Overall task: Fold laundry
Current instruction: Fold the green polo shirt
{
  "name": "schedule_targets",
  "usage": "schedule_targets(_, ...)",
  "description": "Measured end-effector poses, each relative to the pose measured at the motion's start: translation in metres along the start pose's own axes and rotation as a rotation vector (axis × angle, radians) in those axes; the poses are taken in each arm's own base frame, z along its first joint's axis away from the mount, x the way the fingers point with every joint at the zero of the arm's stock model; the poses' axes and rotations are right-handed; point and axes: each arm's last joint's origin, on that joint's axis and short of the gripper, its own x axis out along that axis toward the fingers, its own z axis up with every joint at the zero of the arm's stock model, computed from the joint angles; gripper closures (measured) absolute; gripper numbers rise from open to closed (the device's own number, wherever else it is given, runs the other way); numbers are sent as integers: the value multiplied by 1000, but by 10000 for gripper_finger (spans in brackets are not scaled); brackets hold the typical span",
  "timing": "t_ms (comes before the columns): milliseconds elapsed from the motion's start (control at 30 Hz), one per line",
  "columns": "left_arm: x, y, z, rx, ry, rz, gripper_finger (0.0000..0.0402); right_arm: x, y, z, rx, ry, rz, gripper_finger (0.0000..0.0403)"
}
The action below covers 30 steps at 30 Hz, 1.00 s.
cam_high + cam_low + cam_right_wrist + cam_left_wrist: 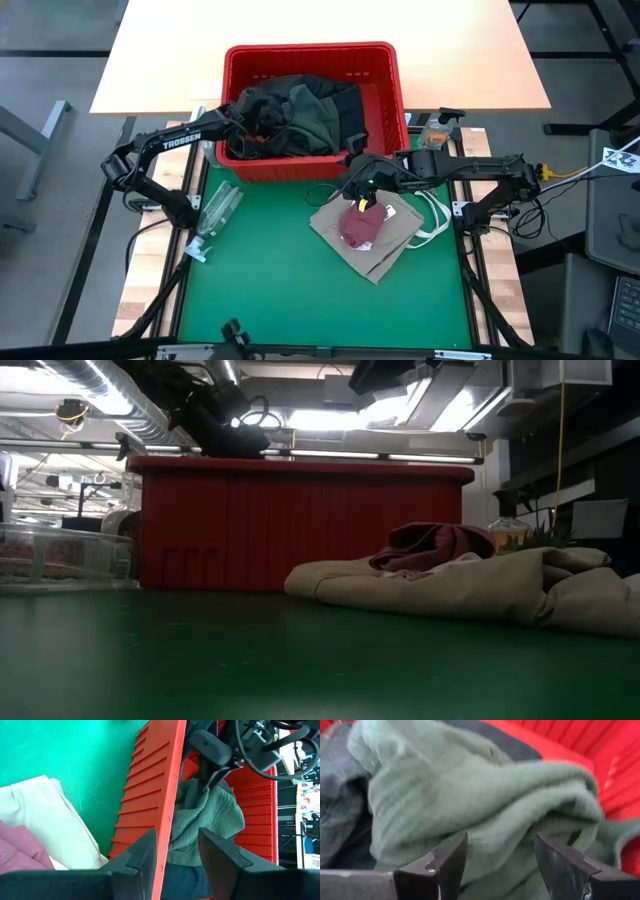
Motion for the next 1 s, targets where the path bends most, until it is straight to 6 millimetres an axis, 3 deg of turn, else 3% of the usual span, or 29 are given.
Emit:
schedule_targets(300,2,1,-2,31,23,43,179,0,0,0,0,-3,4,260)
schedule_targets(400,7,1,-4,19,38,45,195,0,0,0,0,-10,14,260)
schedule_targets(533,12,1,-6,3,56,44,252,0,1,0,0,-15,20,260)
schedule_targets(667,10,-1,-4,-40,35,42,340,0,0,0,0,-14,19,260)
schedule_targets(767,0,-2,5,-84,-44,39,391,0,1,0,0,-14,19,260)
schedule_targets(867,-18,-3,20,-108,-119,31,393,0,0,0,0,-2,3,260)
schedule_targets(1000,-58,-7,58,-121,-302,4,399,-2,-4,-1,-1,37,-62,260)
